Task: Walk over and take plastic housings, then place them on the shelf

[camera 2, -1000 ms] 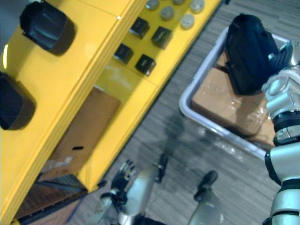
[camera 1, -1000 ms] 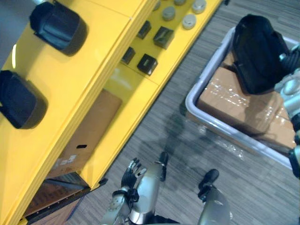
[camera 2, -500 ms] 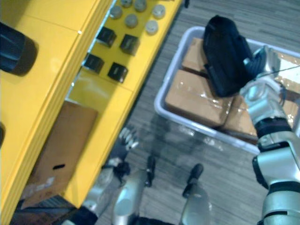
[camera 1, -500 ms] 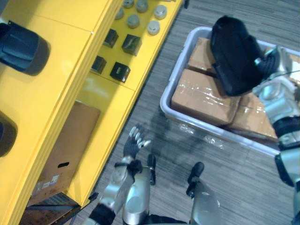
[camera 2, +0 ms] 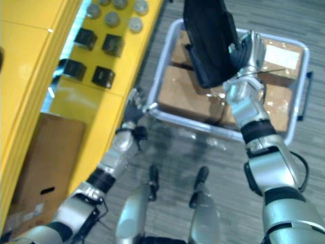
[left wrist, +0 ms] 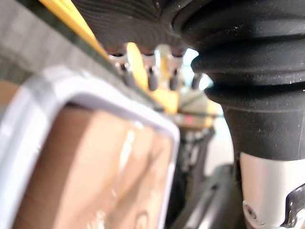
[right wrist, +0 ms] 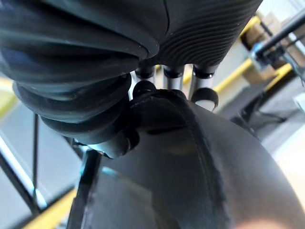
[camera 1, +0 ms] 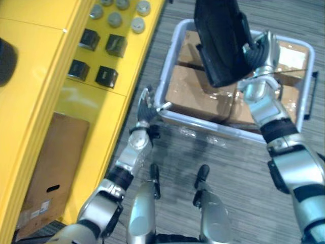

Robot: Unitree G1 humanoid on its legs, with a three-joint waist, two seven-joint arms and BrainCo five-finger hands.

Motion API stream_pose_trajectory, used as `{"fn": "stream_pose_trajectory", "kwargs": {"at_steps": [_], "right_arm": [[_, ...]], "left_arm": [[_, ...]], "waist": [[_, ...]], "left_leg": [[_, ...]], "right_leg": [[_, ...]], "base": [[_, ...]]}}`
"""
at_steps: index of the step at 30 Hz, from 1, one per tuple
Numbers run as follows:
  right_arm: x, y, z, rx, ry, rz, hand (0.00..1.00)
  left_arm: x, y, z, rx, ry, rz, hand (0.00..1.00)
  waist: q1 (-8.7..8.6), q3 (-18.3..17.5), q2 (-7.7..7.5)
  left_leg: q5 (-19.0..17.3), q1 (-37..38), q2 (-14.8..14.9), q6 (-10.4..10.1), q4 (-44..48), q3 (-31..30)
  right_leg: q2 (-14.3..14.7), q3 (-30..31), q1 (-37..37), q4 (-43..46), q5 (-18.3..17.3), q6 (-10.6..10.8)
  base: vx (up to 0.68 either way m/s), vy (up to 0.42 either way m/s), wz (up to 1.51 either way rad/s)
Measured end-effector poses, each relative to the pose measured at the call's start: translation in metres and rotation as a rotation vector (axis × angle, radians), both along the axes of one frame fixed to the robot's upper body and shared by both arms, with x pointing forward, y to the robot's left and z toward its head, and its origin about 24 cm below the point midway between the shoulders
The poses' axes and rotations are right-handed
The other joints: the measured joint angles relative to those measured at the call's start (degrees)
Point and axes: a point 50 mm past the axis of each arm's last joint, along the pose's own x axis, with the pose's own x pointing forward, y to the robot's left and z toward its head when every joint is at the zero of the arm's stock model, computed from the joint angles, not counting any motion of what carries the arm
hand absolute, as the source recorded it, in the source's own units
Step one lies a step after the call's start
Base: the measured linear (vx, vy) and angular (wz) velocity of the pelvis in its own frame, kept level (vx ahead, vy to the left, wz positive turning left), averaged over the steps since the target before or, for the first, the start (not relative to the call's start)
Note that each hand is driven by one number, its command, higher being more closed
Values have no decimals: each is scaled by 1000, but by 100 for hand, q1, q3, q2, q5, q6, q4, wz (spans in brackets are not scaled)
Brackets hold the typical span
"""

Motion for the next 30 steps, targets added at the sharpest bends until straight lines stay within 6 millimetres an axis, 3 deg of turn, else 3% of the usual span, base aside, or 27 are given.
{"fn": "stream_pose_trajectory", "kwargs": {"at_steps": [2,5,14,17,21,30], "right_arm": [[-4,15,10,-4,-56,53,100],[-9,26,16,-13,-102,101,100],[-14,49,19,-29,-143,194,100],[-15,54,12,-66,-131,228,100],[-15,67,-8,-129,-74,289,100],[-18,89,-20,-157,-44,379,100]], "left_arm": [[6,-3,-1,-14,56,-5,0],[10,-4,0,-36,93,-9,0],[16,-7,8,-209,153,-89,0],[18,-12,18,-282,130,-158,0],[19,-13,32,-329,51,-216,0],[19,-10,36,-370,0,-242,0]], "waist": [[-121,-5,-86],[-162,-6,-136],[-301,-16,-239],[-308,-20,-341],[-313,-22,-347],[-316,-31,-362]], "left_leg": [[-1,52,10,0,-1,93],[-7,124,49,2,-2,238],[-3,194,104,-4,12,370],[-3,193,108,-4,7,380],[-2,198,90,-3,-8,377],[-1,287,64,-1,-34,373]], "right_leg": [[4,97,-8,-19,39,1],[40,229,-9,-38,91,-24],[89,372,-8,-71,124,5],[98,390,7,-146,183,8],[89,392,26,-180,214,15],[85,388,187,-344,292,24]], "base": [[-32,13,-18],[-31,2,-22],[-38,-14,-9],[-11,0,-3],[0,0,0],[0,0,0]]}}
